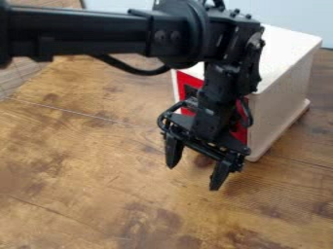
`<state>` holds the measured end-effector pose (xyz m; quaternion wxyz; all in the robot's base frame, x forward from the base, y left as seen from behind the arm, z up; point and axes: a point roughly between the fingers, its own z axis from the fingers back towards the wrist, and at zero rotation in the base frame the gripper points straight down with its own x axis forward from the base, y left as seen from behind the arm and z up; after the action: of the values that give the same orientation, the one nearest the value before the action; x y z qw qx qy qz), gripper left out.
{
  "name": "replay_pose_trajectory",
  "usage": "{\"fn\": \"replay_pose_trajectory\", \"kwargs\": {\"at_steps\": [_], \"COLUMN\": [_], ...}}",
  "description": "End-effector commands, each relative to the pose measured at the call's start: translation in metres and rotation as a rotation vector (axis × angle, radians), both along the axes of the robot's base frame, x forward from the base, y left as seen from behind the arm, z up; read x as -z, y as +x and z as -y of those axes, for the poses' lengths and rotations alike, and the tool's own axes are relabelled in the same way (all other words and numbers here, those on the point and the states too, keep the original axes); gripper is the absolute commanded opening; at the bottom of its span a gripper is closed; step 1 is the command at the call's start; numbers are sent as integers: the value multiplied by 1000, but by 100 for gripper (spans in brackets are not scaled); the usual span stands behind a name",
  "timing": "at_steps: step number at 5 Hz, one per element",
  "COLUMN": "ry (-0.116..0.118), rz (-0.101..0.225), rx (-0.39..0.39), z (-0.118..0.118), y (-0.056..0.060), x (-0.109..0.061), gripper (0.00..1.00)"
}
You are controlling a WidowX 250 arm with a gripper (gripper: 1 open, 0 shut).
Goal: Close the drawer
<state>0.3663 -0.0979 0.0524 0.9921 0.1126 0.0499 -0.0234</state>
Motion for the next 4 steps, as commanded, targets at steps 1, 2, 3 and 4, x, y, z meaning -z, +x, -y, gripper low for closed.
{"fn": "replay_pose_trajectory", "kwargs": {"at_steps": [1, 2, 3, 4], "ry": [-43, -45, -47, -39], "rz": [117, 112, 112, 104], "rx": [60, 93, 175, 193], "z": [18, 26, 31, 40], "y": [5, 7, 8, 6], "x": [-41, -37, -34, -25], "gripper": [100, 100, 100, 100]}}
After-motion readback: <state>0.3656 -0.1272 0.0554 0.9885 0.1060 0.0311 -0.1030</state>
